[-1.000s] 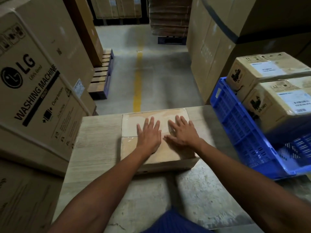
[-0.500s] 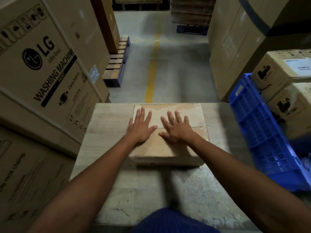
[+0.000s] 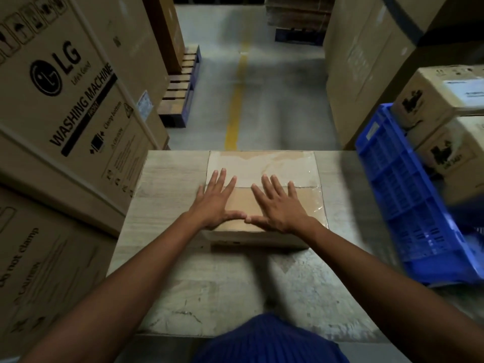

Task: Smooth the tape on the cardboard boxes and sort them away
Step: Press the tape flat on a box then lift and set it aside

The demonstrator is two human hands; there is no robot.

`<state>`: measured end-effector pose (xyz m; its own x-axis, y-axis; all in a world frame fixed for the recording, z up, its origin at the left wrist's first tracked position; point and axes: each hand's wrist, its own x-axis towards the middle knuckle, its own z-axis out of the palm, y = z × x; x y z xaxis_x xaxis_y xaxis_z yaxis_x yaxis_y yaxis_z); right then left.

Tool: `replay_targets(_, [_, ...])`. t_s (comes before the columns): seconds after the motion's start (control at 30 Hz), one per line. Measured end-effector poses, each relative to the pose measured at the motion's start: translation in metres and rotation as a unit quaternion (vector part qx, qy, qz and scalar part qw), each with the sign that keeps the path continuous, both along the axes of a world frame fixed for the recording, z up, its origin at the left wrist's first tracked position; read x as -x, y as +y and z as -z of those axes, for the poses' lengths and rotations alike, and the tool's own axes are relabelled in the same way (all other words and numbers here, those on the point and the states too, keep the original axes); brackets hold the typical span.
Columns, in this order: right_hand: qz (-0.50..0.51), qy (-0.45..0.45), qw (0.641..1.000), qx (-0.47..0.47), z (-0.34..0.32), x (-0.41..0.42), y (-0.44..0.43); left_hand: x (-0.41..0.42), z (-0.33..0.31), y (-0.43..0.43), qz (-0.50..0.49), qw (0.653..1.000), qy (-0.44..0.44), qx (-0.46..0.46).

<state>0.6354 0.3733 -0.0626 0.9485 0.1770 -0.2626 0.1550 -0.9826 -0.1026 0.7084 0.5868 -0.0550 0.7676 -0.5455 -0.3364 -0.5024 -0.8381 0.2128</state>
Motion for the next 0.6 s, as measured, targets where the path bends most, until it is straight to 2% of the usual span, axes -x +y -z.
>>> replay_targets(0.07, [0.006, -0.005, 1.0, -0.015, -0.003, 0.006, -0.005, 0.004, 0.001, 0.002, -0.001, 1.0, -0.012, 0.011])
replay_targets(0.2, [0.105, -0.03, 0.994, -0.015, 0.0, 0.027, -0.021, 0.004, 0.004, 0.005, -0.008, 1.0, 0.004, 0.026])
replay_targets(0.37, [0.1, -0.002, 0.995, -0.021, -0.008, 0.027, -0.027, 0.002, -0.009, -0.011, -0.026, 1.0, -0.006, -0.005])
replay_targets(0.5, [0.19, -0.041, 0.981, -0.017, 0.001, 0.047, -0.039, 0.014, -0.008, -0.048, -0.046, 0.998, -0.016, 0.039])
replay_targets(0.6, [0.206, -0.033, 0.978, -0.007, 0.002, 0.05, -0.035, 0.026, 0.008, -0.063, -0.023, 0.999, -0.044, -0.02])
